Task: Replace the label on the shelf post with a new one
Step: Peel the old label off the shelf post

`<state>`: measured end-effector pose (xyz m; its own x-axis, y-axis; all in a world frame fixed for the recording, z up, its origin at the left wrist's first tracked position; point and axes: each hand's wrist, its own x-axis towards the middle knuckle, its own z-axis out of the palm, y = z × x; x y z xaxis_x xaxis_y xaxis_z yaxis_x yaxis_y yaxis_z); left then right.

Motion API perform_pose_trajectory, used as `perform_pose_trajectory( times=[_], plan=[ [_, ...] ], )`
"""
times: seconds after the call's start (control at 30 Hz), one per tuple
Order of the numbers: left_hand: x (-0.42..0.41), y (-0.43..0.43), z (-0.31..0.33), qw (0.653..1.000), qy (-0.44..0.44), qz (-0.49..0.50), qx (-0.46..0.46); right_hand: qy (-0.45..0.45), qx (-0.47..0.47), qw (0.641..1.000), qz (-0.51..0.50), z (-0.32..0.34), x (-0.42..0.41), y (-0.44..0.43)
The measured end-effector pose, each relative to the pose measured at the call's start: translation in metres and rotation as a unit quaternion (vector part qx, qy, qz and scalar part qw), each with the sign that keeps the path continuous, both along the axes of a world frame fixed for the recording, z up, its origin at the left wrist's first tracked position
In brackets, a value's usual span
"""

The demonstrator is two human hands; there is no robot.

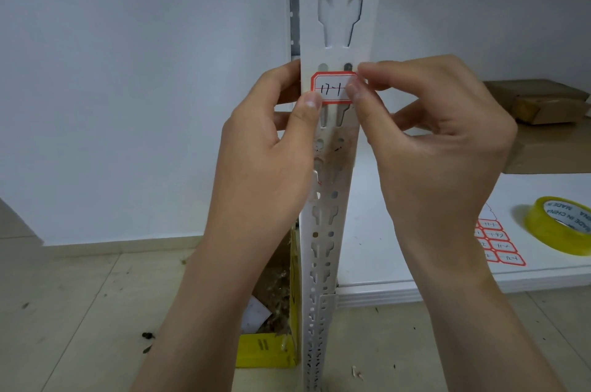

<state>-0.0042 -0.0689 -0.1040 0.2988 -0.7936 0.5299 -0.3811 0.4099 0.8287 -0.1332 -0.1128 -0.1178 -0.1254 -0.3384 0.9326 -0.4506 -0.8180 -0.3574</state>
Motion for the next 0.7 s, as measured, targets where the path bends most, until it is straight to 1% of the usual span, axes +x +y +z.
perform_pose_trajectory(
  times=[0.7],
  plan=[
    [-0.0005,-0.0001,0.0007,1.000,-0.002,0.005,0.004,0.009,0.013,1.000,-0.016,0.0034,0.0051,0.0025]
  ],
)
